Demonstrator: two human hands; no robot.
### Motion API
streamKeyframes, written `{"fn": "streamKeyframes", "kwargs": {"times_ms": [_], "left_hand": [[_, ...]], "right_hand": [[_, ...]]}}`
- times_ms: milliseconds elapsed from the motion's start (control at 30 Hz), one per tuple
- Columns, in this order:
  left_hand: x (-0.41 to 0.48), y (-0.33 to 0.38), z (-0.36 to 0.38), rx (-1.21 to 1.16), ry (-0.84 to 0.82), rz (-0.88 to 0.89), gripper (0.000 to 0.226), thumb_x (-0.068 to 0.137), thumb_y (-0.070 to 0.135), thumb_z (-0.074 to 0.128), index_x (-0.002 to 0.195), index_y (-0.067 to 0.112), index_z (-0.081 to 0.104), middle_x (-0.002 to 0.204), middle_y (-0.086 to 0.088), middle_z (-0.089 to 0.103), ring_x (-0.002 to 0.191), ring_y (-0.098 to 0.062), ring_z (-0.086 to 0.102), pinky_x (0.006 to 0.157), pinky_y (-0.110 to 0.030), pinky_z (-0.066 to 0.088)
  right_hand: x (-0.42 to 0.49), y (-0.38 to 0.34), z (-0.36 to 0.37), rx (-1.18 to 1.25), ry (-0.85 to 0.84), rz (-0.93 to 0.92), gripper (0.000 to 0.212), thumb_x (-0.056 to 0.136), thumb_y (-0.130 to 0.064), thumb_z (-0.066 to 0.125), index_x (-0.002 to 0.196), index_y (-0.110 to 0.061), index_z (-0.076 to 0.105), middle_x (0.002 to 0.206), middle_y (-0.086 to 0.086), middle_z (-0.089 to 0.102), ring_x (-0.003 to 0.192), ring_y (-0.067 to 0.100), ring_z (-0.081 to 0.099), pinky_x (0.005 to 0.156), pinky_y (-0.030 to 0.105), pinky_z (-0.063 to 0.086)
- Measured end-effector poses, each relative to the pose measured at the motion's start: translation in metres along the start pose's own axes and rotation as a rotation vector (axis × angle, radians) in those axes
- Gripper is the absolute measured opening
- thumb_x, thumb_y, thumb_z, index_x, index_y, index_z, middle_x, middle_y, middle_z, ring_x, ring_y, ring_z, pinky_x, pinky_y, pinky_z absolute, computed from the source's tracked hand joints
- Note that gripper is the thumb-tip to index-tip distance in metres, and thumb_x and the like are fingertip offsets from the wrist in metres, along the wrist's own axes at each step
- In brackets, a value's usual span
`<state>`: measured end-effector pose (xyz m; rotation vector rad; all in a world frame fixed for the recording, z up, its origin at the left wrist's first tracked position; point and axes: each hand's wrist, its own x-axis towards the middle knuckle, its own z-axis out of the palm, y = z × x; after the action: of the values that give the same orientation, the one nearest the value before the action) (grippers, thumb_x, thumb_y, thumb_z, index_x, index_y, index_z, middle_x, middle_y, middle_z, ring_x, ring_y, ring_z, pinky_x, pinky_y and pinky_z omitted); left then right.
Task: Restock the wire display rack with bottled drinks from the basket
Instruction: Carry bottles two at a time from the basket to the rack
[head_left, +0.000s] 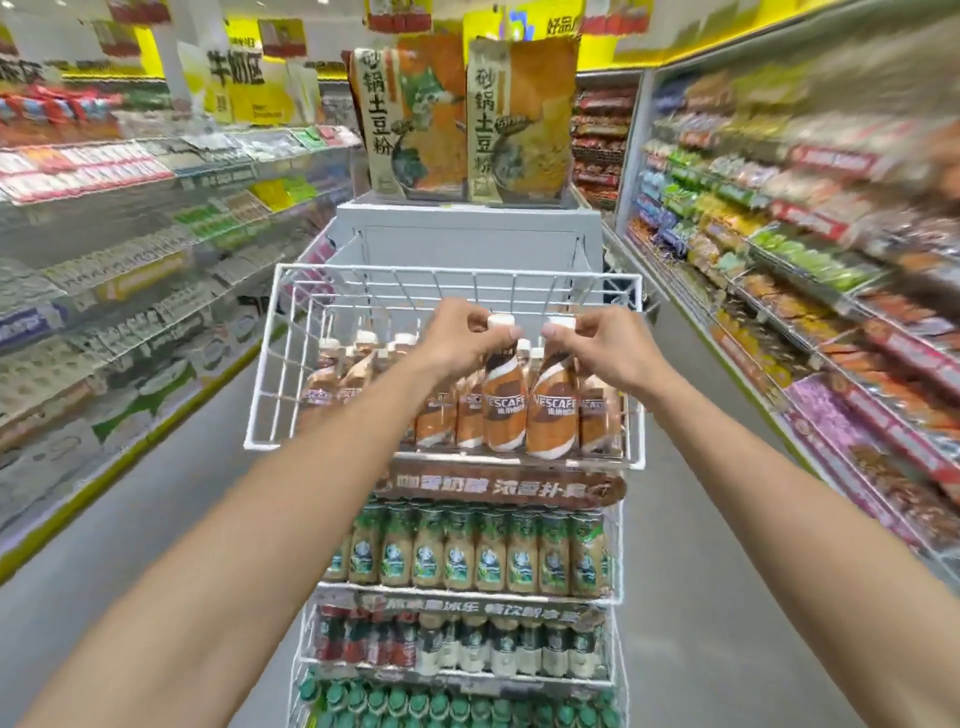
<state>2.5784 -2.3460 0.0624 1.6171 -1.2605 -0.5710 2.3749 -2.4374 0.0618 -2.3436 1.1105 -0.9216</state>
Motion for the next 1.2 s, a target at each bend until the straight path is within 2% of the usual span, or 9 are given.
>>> {"fn": "streamKeyframes", "kwargs": {"times_ms": [67, 133, 333, 433, 600, 767, 933, 1100, 1200], "left_hand": [[0.022, -0.003, 0.022, -0.028, -0.056, -0.013, 0.044, 0.08, 0.038, 0.085, 0.091, -0.002, 0.074, 0.088, -0.016, 0.077, 0.079, -0.024, 0.07, 0.078, -0.046, 0.058], [0.039, -0.009, 0.042, -0.012, -0.115, -0.028, 0.047, 0.078, 0.045, 0.085, 0.088, 0.0, 0.074, 0.083, -0.014, 0.077, 0.074, -0.022, 0.067, 0.07, -0.043, 0.053], [0.071, -0.021, 0.066, 0.05, -0.2, -0.104, 0.054, 0.081, 0.051, 0.08, 0.085, -0.001, 0.068, 0.08, -0.012, 0.075, 0.071, -0.033, 0.069, 0.072, -0.04, 0.059], [0.082, -0.029, 0.062, 0.064, -0.252, -0.14, 0.039, 0.081, 0.05, 0.081, 0.085, 0.015, 0.064, 0.075, -0.01, 0.058, 0.066, -0.021, 0.05, 0.063, -0.035, 0.042], [0.089, -0.03, 0.057, 0.065, -0.33, -0.192, 0.056, 0.077, 0.053, 0.082, 0.092, 0.0, 0.07, 0.075, -0.009, 0.063, 0.066, -0.021, 0.054, 0.065, -0.037, 0.048], [0.087, -0.028, 0.05, 0.054, -0.371, -0.192, 0.055, 0.078, 0.049, 0.081, 0.099, -0.001, 0.071, 0.088, -0.019, 0.077, 0.06, -0.02, 0.06, 0.061, -0.032, 0.052], [0.08, -0.025, 0.053, 0.052, -0.345, -0.162, 0.052, 0.083, 0.049, 0.078, 0.094, -0.001, 0.069, 0.076, -0.015, 0.068, 0.061, -0.022, 0.057, 0.061, -0.034, 0.049], [0.076, -0.017, 0.053, 0.207, -0.207, -0.002, 0.048, 0.086, 0.051, 0.075, 0.084, 0.004, 0.074, 0.079, -0.005, 0.075, 0.07, -0.02, 0.068, 0.074, -0.039, 0.058], [0.076, 0.0, 0.044, 0.424, -0.052, 0.266, 0.044, 0.09, 0.055, 0.065, 0.085, 0.012, 0.072, 0.091, -0.007, 0.076, 0.086, -0.026, 0.07, 0.084, -0.047, 0.059]], "right_hand": [[0.003, 0.02, -0.01, -0.075, 0.038, 0.053, 0.061, 0.09, -0.063, 0.068, 0.058, -0.011, 0.068, 0.056, 0.002, 0.07, 0.056, 0.016, 0.066, 0.058, 0.032, 0.048], [0.005, 0.04, -0.013, -0.122, 0.045, 0.103, 0.06, 0.089, -0.063, 0.068, 0.062, -0.01, 0.073, 0.059, 0.002, 0.072, 0.059, 0.017, 0.069, 0.06, 0.037, 0.055], [0.018, 0.052, -0.004, -0.167, -0.01, 0.171, 0.07, 0.084, -0.073, 0.063, 0.074, -0.006, 0.078, 0.065, 0.008, 0.074, 0.065, 0.026, 0.072, 0.065, 0.044, 0.06], [0.026, 0.047, 0.007, -0.225, -0.048, 0.188, 0.06, 0.092, -0.058, 0.069, 0.067, -0.004, 0.072, 0.063, 0.008, 0.071, 0.061, 0.024, 0.068, 0.062, 0.039, 0.057], [0.031, 0.047, 0.011, -0.26, -0.065, 0.227, 0.058, 0.095, -0.052, 0.069, 0.053, -0.016, 0.054, 0.052, -0.004, 0.051, 0.052, 0.015, 0.049, 0.048, 0.028, 0.034], [0.032, 0.048, 0.014, -0.247, -0.073, 0.251, 0.056, 0.094, -0.054, 0.069, 0.062, -0.008, 0.067, 0.053, -0.001, 0.059, 0.051, 0.015, 0.054, 0.052, 0.031, 0.043], [0.026, 0.048, 0.017, -0.207, -0.035, 0.278, 0.059, 0.094, -0.058, 0.067, 0.081, -0.002, 0.078, 0.071, 0.007, 0.075, 0.072, 0.024, 0.073, 0.065, 0.036, 0.057], [0.012, 0.037, 0.006, -0.178, -0.001, 0.264, 0.051, 0.101, -0.055, 0.058, 0.094, -0.009, 0.079, 0.088, 0.003, 0.077, 0.084, 0.018, 0.07, 0.071, 0.032, 0.052], [-0.004, 0.027, -0.017, -0.196, 0.088, 0.201, 0.046, 0.105, -0.049, 0.052, 0.105, -0.011, 0.077, 0.094, 0.0, 0.074, 0.082, 0.013, 0.061, 0.069, 0.026, 0.04]]}}
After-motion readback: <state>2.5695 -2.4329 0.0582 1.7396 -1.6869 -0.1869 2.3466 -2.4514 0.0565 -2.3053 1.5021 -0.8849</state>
